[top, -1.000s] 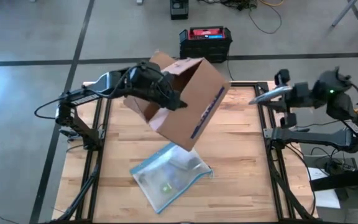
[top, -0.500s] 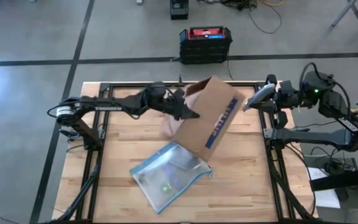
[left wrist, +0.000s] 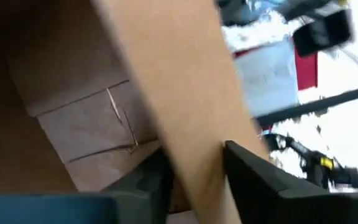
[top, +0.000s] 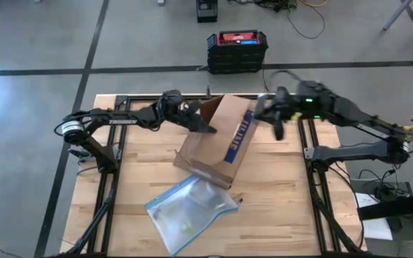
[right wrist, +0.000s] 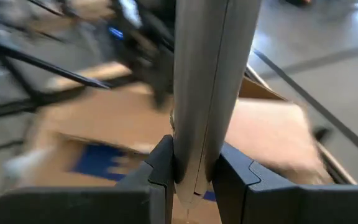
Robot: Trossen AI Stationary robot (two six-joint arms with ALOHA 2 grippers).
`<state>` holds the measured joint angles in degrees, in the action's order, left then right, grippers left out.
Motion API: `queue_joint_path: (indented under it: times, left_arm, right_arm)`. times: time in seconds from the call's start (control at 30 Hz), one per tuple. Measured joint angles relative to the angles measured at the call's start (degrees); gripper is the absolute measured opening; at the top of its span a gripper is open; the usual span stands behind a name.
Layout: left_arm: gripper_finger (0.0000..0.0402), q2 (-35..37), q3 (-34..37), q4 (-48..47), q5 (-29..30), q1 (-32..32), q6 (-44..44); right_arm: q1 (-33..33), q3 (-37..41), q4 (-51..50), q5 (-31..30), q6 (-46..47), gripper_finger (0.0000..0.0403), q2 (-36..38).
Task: Unpack boxes
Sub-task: Break down the box until it is fully flat
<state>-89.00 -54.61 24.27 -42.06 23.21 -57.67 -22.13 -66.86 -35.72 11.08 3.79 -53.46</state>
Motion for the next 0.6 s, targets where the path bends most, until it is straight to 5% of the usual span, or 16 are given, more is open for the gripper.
queue_joint_path:
  times: [0.13,0.27,0.6]
  left_arm:
    - [0.0172,5.2,0.1,-3.7,-1.2,0.6,6.5]
    - [0.0185,12.8,0.1,-13.1,1.2,0.8,16.4]
    - [0.0160,25.2,1.1,-36.2,18.0,0.9,32.9]
  right_arm:
    - [-0.9,-0.2,0.7,-9.6,-1.1,0.0057,-3.4]
    - [-2.5,-1.6,0.4,-12.4,-1.4,0.0057,-6.3]
    - [-3.4,-8.4,0.5,-16.7,-3.2,0.0057,-13.7]
